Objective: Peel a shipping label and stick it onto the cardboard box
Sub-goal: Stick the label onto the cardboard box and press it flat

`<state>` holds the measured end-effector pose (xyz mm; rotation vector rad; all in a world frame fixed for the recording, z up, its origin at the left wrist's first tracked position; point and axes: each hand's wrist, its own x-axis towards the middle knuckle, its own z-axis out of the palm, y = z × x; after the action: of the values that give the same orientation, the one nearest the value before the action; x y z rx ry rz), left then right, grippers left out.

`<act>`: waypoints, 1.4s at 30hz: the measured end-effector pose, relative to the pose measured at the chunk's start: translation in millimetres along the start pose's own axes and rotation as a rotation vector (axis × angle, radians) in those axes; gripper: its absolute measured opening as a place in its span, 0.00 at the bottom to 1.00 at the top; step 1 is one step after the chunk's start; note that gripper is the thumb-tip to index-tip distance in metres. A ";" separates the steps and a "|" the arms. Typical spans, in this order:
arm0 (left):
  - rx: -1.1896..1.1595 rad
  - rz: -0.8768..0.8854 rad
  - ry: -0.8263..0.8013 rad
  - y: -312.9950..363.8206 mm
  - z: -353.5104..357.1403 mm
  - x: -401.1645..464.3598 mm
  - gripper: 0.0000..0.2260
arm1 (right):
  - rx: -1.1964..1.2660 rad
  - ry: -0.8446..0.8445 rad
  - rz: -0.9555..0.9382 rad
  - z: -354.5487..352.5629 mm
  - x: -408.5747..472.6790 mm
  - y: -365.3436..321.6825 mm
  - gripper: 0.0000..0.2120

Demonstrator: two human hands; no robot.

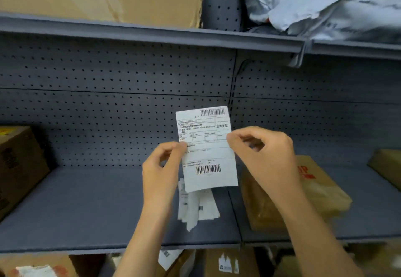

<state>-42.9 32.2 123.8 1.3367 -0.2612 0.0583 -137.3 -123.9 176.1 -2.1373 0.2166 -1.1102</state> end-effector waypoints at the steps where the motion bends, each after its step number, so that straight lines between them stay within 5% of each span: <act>1: -0.013 -0.009 -0.033 -1.3 9.8 -1.5 0.07 | -0.016 0.010 0.032 -10.3 -0.3 5.8 0.04; 10: -0.011 -0.039 -0.203 -4.5 115.4 -27.2 0.11 | -0.094 0.072 0.215 -105.1 9.3 64.6 0.06; 17: 0.172 0.033 -0.141 -27.3 176.9 -34.2 0.10 | -0.123 0.019 0.245 -143.7 27.6 132.0 0.08; 42: 0.780 -0.183 -0.145 -78.9 217.9 -28.5 0.07 | -0.382 -0.162 0.412 -127.0 24.5 226.4 0.09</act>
<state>-89.0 -193.8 87.6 2.1400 -0.2460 -0.1034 -182.4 -366.5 91.7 -2.3510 0.8069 -0.6919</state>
